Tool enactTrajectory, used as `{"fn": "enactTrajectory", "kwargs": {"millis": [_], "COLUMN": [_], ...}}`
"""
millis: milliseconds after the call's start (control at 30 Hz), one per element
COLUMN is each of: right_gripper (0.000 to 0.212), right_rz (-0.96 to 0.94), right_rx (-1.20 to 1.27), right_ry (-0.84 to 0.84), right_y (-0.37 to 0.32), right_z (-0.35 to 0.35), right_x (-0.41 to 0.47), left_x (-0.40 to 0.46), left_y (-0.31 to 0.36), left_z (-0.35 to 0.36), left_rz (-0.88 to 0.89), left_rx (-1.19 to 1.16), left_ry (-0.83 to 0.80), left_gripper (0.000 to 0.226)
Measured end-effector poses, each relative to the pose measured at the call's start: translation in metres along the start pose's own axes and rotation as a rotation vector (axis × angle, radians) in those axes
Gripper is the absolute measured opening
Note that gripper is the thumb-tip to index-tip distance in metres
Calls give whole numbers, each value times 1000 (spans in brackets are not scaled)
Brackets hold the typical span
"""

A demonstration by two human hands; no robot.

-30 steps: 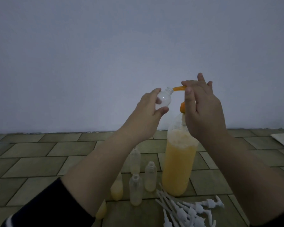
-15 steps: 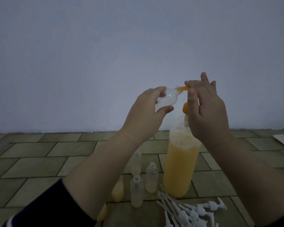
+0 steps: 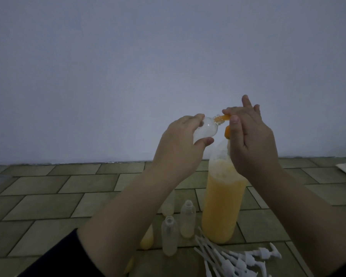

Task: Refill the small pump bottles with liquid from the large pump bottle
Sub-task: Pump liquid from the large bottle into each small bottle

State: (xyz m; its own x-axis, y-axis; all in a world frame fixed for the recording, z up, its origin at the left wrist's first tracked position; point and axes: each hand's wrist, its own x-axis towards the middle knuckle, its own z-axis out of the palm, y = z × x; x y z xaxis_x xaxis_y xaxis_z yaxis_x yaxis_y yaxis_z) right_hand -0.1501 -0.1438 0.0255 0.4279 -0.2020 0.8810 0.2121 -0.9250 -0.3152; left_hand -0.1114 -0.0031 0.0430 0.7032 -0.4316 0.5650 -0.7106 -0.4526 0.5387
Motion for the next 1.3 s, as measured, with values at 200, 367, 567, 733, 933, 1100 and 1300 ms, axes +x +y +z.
{"fn": "enactTrajectory", "kwargs": {"millis": [200,367,567,733,933,1100,1300], "right_gripper": [41,41,47,55,52,62,44], "right_rz": [-10,2,-21,-11,26,-24,25], "right_rx": [8,-6,-7,-28,-26,-47,31], "right_ry": [34,58,-4,-11,-42,-77,81], "right_y": [-7,3,-1,0,8,-1,1], "right_z": [-4,13,2,1,6,-7,8], "right_x": [10,0,7,9,-2,10,2], "left_x": [6,4,8,10,7,11,8], "left_y": [6,-1,3,4,3,6,5], "left_z": [-10,-1,-6,-5,2,-8,0], "left_rz": [36,37,43,57,47,65,95], "left_rx": [18,69,106,112,161,144,184], "left_ry": [11,-3,-12,27,-18,9,43], "left_gripper": [52,53,53,52,52,52,53]}}
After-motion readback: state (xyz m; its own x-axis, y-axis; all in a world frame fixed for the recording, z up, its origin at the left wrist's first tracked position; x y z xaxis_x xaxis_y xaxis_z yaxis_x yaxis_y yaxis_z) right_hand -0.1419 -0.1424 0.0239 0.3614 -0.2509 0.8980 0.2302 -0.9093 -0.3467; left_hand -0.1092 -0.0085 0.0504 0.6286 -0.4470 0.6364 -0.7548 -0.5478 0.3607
